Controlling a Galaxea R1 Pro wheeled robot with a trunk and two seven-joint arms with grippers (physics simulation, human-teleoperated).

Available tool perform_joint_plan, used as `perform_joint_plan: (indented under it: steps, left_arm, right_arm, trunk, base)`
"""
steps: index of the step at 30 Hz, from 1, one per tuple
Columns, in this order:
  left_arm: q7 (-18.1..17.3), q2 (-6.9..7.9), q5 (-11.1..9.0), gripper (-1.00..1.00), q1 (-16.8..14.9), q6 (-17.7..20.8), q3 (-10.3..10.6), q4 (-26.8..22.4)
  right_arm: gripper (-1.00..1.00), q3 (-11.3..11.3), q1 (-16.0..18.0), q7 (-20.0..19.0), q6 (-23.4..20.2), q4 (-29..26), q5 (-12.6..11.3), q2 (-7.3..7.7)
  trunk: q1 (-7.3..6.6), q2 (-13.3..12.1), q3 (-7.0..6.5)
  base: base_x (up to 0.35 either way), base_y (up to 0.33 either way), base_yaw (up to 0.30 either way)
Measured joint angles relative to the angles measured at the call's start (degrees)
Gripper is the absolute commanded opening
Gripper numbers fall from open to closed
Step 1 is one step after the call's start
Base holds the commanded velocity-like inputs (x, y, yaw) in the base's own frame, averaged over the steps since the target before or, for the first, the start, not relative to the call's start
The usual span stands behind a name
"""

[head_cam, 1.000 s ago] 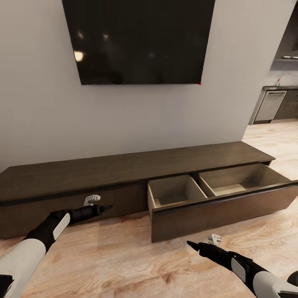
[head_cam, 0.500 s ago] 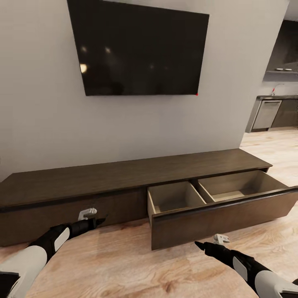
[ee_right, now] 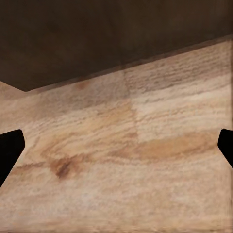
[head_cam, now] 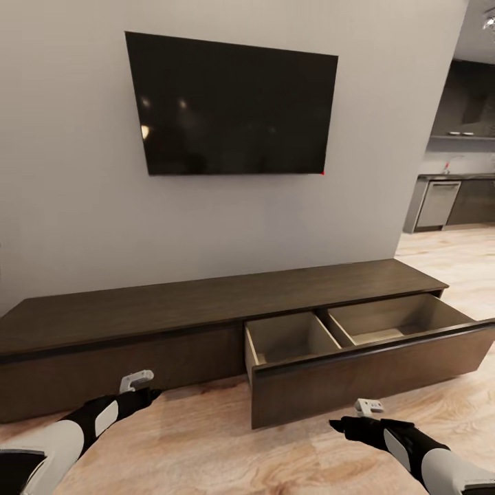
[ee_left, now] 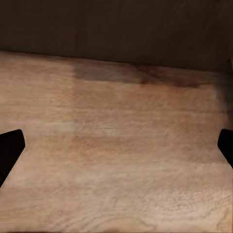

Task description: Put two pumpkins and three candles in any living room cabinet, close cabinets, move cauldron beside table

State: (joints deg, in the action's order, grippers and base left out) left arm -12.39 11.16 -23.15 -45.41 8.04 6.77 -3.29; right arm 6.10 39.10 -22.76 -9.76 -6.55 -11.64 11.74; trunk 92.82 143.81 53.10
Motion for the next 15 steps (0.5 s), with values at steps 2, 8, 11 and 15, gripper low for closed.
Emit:
perform_joint_plan:
  steps: [2,8,11,15]
  left_arm:
    - [0.22,-0.01,0.01,1.00,-0.01,-0.84,0.01,0.96]
    - [0.51,-0.94,0.03,1.00,0.03,-2.62,0.07,3.04]
    - [0.52,-1.02,0.03,1.00,0.04,-2.72,0.06,3.10]
    - [0.60,-1.24,0.03,1.00,0.06,-2.75,0.09,3.27]
  right_arm:
    - [1.00,0.15,0.00,0.16,-0.51,-0.01,0.00,0.00]
    - [1.00,0.52,0.01,0.73,-6.62,0.08,6.36,-0.29]
    - [1.00,0.44,0.01,0.81,-9.27,0.05,9.74,-0.62]
    - [1.00,0.38,0.01,0.95,-11.55,0.07,11.80,-1.39]
  trunk:
    - [-0.05,-0.03,-0.44]
    - [-0.15,-0.09,-1.30]
    - [-0.15,-0.09,-1.17]
    - [-0.14,-0.09,-0.94]
  base:
    - [0.000,0.000,0.007]
    - [0.000,0.000,0.111]
    - [0.000,0.000,0.231]
    - [-0.058,0.000,0.233]
